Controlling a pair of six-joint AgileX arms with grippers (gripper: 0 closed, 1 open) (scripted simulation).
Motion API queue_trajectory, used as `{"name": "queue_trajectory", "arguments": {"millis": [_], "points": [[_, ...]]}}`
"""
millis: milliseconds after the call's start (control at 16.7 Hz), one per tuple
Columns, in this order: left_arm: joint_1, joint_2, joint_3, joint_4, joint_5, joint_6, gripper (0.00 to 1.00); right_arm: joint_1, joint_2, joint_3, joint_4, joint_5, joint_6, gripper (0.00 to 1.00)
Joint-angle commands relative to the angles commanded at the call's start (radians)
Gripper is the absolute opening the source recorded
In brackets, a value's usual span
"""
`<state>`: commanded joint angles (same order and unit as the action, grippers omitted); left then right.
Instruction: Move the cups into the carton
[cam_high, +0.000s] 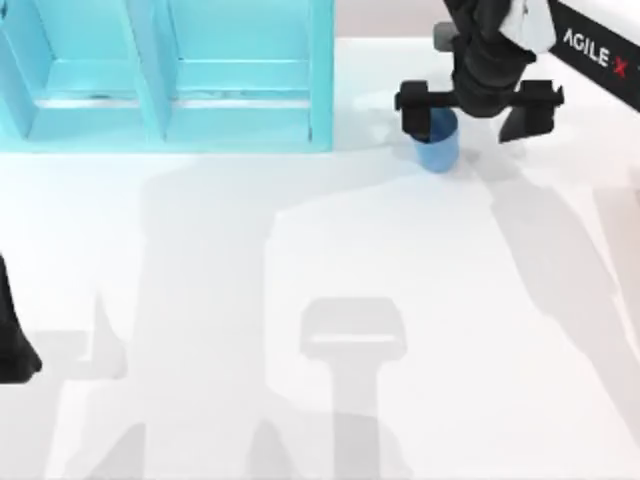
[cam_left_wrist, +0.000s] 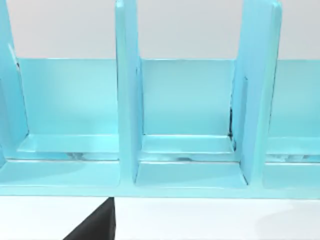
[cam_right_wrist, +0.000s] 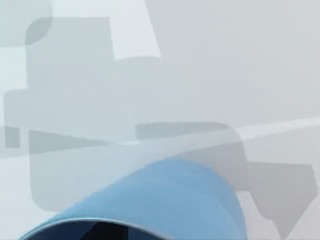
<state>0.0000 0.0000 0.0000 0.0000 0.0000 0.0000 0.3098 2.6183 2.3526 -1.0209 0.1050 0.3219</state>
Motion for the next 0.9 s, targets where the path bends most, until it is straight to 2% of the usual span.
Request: {"name": "queue_trajectory", "arguments": {"millis": [600, 900], "points": [[0.0, 0.0, 0.0, 0.0, 0.0, 0.0, 1.0, 0.0, 0.0, 0.0, 0.0, 0.0, 0.0, 0.02], [0.0, 0.0, 0.0, 0.0, 0.0, 0.0, 1.0, 0.0, 0.0, 0.0, 0.0, 0.0, 0.0, 0.0]]}}
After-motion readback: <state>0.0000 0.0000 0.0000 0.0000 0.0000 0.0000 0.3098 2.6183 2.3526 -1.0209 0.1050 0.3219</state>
